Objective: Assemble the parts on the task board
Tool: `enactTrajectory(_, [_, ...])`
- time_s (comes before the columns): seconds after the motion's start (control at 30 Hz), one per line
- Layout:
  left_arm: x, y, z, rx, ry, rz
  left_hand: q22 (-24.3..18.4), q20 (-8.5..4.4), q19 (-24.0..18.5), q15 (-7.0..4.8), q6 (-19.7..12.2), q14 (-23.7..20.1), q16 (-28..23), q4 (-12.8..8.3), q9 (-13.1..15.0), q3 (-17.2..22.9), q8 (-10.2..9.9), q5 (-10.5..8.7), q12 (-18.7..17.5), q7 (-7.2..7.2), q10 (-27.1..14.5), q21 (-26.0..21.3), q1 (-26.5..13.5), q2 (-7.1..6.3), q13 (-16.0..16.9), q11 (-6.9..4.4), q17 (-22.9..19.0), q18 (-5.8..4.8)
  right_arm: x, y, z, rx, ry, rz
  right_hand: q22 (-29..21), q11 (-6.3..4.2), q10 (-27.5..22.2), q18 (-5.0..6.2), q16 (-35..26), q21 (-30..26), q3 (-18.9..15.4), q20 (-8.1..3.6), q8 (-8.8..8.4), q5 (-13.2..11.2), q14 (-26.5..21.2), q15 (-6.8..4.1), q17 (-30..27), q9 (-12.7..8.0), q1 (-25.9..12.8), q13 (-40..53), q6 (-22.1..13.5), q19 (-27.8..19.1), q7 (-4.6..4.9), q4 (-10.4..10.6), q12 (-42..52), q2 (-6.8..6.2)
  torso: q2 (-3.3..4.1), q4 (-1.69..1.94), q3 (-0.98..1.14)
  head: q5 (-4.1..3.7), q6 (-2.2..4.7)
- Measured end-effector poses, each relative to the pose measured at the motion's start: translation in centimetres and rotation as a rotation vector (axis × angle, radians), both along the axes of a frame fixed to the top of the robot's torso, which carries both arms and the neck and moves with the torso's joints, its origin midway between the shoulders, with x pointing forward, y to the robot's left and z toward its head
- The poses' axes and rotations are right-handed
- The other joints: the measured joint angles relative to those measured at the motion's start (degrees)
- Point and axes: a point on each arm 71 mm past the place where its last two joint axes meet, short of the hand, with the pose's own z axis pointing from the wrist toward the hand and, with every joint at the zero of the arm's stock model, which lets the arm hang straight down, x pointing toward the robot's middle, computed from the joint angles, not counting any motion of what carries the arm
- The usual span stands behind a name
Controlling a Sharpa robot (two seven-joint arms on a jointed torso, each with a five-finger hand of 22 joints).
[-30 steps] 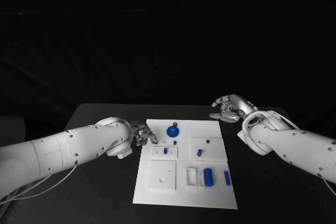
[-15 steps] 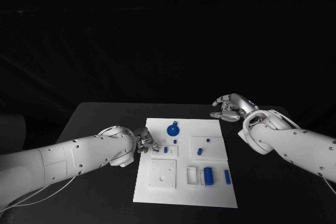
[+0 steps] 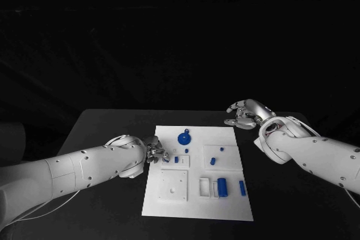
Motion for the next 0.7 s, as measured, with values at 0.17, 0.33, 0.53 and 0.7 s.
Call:
enactTrajectory(0.17, [0.07,0.03,-0.09,0.021,-0.013,-0.009,0.1,0.14,0.1,0.02,0.0,0.0,0.0,0.0,0.0,0.0,0.0,-0.02,0.3,0.0,0.0,0.0,-0.1,0.14,0.1,0.01,0.1,0.01,0.0,0.06,0.0,0.0,0.0,0.001,0.0,0.0,0.0,0.0,0.0,0.0,0.0,0.0,0.0,0.0,0.0,0.0,0.0,0.0,0.0,0.0,0.0,0.0,0.0,0.0,0.0,0.0,-0.01,0.02,-0.01,-0.09,-0.09])
enactTrajectory(0.33, [0.17,0.18,-0.1,0.037,-0.02,-0.012,0.1,0.21,0.2,0.1,0.0,0.1,0.1,0.0,0.0,0.0,0.1,-0.11,0.3,0.0,0.1,0.0,-0.3,0.26,0.1,0.06,0.1,0.01,0.0,0.04,0.0,0.0,0.0,0.001,0.0,0.0,0.0,0.0,0.0,0.0,0.0,0.01,0.0,0.0,0.0,0.0,0.0,0.0,0.0,0.0,0.0,0.0,0.0,0.0,0.0,0.0,-0.02,0.02,-0.01,-0.14,-0.21])
enactTrajectory(0.53, [0.26,0.23,-0.11,0.048,-0.025,-0.013,0.1,0.0,0.4,0.11,0.0,0.1,0.2,0.0,0.0,0.0,0.3,-0.13,0.3,0.01,-0.1,0.0,-0.3,0.27,0.1,-0.11,0.1,0.01,0.0,0.03,-0.01,0.0,0.0,0.001,0.0,0.0,0.0,0.0,0.0,0.0,0.0,0.01,0.0,0.0,0.0,0.0,0.0,0.0,0.0,-0.1,0.0,0.0,-0.01,0.0,0.0,0.0,-0.03,0.04,0.01,-0.16,-0.24])
enactTrajectory(0.7, [0.27,0.23,-0.18,0.055,-0.022,-0.015,0.1,0.0,0.4,-0.02,0.0,0.0,0.2,0.0,0.0,0.0,0.5,-0.24,0.3,0.03,-0.1,0.0,-0.3,0.27,0.2,-0.11,0.1,0.01,0.0,0.05,0.0,0.0,0.001,0.001,0.0,0.0,0.0,0.0,0.0,0.0,0.0,0.02,0.0,0.0,0.0,0.0,0.0,0.0,0.0,-0.1,0.0,0.0,0.03,0.0,0.2,0.0,-0.05,0.05,0.01,-0.09,-0.27])
